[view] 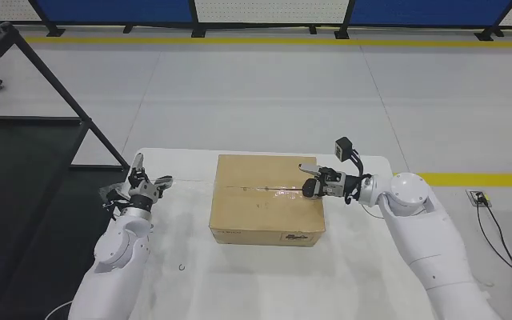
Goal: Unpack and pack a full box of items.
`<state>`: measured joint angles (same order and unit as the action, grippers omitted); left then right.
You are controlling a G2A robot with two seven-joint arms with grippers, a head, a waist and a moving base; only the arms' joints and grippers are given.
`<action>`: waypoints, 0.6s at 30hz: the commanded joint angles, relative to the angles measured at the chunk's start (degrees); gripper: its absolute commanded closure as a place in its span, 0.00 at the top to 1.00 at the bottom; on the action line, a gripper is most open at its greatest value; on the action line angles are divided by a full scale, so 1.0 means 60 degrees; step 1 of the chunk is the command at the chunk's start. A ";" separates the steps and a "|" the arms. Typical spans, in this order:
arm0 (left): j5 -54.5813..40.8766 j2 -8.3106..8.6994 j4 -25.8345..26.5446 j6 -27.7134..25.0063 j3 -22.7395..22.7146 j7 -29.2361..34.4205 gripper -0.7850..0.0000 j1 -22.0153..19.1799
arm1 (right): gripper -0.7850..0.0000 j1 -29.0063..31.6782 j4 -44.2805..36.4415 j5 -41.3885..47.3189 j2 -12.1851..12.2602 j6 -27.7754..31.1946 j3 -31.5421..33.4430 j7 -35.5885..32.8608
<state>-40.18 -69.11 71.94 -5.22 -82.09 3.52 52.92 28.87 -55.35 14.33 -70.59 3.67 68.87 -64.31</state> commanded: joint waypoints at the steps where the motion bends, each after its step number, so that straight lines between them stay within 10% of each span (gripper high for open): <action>1: 0.0044 -0.0005 0.0018 0.0035 -0.0027 0.0079 1.00 -0.0039 | 1.00 0.0000 0.0000 0.0000 0.0000 0.0000 0.0000 0.0000; 18: 0.0779 -0.0015 -0.0954 0.1978 0.0217 0.0971 1.00 -0.0982 | 1.00 0.0000 0.0000 0.0000 0.0000 0.0000 0.0000 0.0000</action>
<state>-36.21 -69.27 66.34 4.57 -81.10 8.44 46.81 28.87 -55.35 14.33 -70.59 3.67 68.87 -64.31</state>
